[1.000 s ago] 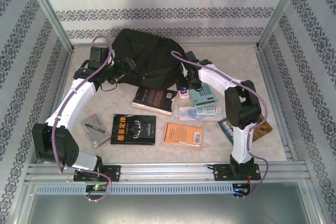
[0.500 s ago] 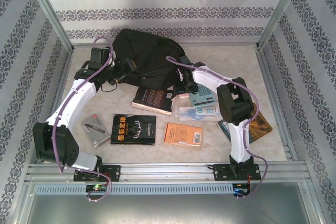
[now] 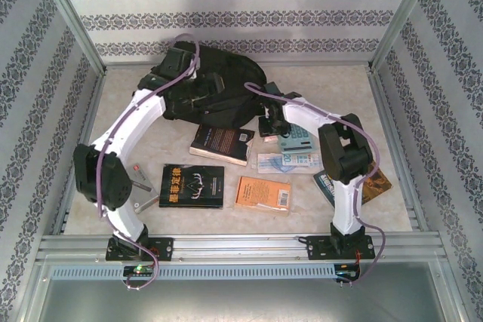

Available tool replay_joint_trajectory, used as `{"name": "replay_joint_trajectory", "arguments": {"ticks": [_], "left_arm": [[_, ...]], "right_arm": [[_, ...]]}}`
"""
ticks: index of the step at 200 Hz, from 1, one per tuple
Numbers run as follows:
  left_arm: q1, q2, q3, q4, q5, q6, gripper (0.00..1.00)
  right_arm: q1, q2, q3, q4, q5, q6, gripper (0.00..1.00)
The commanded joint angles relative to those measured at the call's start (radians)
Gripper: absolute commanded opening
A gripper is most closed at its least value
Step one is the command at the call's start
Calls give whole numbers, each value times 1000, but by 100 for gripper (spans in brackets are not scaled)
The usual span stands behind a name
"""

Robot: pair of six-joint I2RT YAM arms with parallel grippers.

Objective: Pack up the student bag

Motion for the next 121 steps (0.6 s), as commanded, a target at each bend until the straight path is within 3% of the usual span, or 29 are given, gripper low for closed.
{"name": "replay_joint_trajectory", "arguments": {"ticks": [1,52,81,121], "left_arm": [[-23,125,145,-105,-34,164,79],[-124,412,487,-191,-104,449,80],[-147,550,629,-235,-120,451,79],[-149,603,631,-180,-167,433,75]], "right_arm": [[-60,-119,-48,67,-79,61,39],[-128,-231,-127,126,-179,136,39],[-149,-270,-157,142,-206,161,39],[-149,-285,-207,166,-235,163,39]]}}
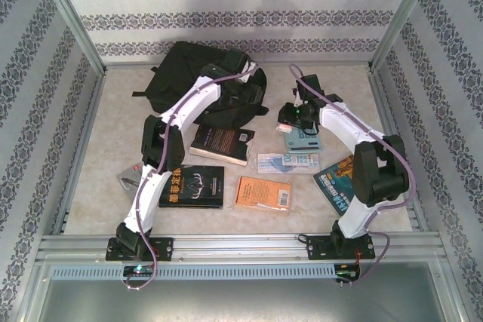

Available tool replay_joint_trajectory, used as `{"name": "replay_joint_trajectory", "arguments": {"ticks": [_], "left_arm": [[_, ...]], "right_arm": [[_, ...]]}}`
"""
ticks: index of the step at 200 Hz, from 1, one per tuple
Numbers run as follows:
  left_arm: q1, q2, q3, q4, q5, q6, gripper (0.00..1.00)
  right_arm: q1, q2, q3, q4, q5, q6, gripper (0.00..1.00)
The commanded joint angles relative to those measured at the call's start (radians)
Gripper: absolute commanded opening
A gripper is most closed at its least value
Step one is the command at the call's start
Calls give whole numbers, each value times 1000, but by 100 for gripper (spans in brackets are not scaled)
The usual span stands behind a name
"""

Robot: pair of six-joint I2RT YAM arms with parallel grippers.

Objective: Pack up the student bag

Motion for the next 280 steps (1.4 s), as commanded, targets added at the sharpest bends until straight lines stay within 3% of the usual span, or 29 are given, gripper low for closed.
{"name": "replay_joint_trajectory", "arguments": {"ticks": [1,50,104,148,194,245,280], "left_arm": [[11,24,33,-18,-58,28,74],[12,67,52,0,-47,25,59],[37,66,72,-8,46,-9,0],[44,-104,-20,56,95,-54,0],[44,-337,-170,121,41,-64,0],[44,-542,-356,200,59,-107,0],[44,-691,-539,307,55,-145,0]], "right_arm": [[-4,-30,-37,29,-40,18,39],[-3,-17,-66,49,-53,18,39],[0,-39,-63,47,-60,22,38],[11,-112,-39,43,-73,60,37],[13,-167,9,48,-112,108,37],[34,-140,98,121,-240,231,37],[70,-57,199,158,-240,335,34]]}}
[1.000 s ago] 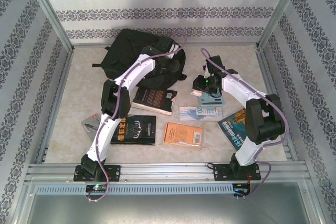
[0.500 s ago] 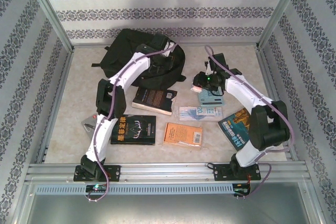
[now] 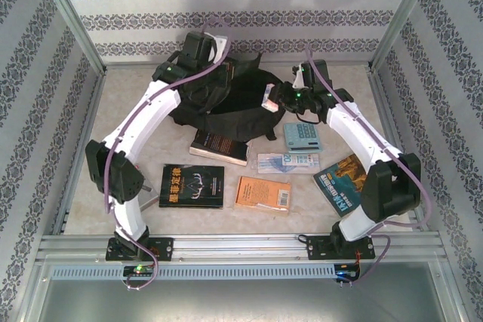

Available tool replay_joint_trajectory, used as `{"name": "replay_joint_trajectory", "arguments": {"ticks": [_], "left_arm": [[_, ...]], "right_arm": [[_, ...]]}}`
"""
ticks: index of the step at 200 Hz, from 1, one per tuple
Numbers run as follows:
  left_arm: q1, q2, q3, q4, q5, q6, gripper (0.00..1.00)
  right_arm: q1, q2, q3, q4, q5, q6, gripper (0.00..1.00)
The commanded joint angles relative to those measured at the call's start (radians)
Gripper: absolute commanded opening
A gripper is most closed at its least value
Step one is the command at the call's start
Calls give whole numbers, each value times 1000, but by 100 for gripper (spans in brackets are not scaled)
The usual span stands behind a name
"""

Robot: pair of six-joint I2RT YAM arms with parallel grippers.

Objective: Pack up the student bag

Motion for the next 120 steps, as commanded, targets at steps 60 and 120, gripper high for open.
{"name": "replay_joint_trajectory", "arguments": {"ticks": [60,120], "left_arm": [[6,-207,-344,231,113,-160,5],[44,-129,-260,94,160,-190,66]], "right_arm": [[111,222,151,67,9,203,30],[134,233,82,132,20,209,30]]}}
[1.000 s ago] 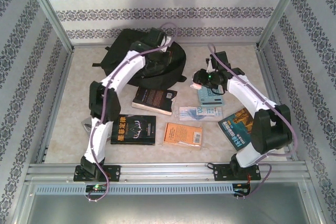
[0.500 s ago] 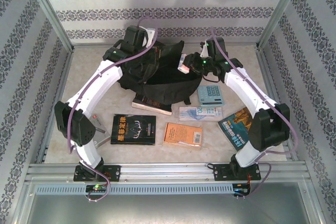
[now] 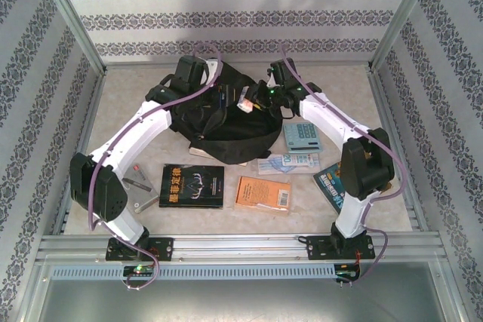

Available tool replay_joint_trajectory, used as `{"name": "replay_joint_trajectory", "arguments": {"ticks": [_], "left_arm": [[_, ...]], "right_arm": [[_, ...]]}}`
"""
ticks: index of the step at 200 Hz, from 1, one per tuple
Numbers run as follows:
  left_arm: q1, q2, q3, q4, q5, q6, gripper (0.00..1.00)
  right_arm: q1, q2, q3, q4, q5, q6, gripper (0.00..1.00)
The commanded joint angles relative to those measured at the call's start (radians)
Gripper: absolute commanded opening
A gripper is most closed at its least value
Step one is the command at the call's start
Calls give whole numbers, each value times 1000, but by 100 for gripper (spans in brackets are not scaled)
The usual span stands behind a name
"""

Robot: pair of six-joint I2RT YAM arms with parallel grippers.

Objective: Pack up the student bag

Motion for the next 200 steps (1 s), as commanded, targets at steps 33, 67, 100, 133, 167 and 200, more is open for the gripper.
{"name": "replay_joint_trajectory", "arguments": {"ticks": [33,67,100,133,167,200], "left_arm": [[41,148,209,-133,69,3,71],[63,322,406,-264,78,47,71],[74,450,547,-348,223,54,64],[78,488,585,-335,323,35,14],[91,432,594,-298,272,22,0],[123,301,530,-165,222,-43,0]], "right_arm": [[20,-8,-48,69,8,14,30],[23,-18,-71,82,6,18,30],[22,-24,-79,83,7,17,31],[22,-35,-81,61,24,-3,30],[20,-89,-121,34,63,-26,30],[16,-157,-186,40,108,-23,30]]}}
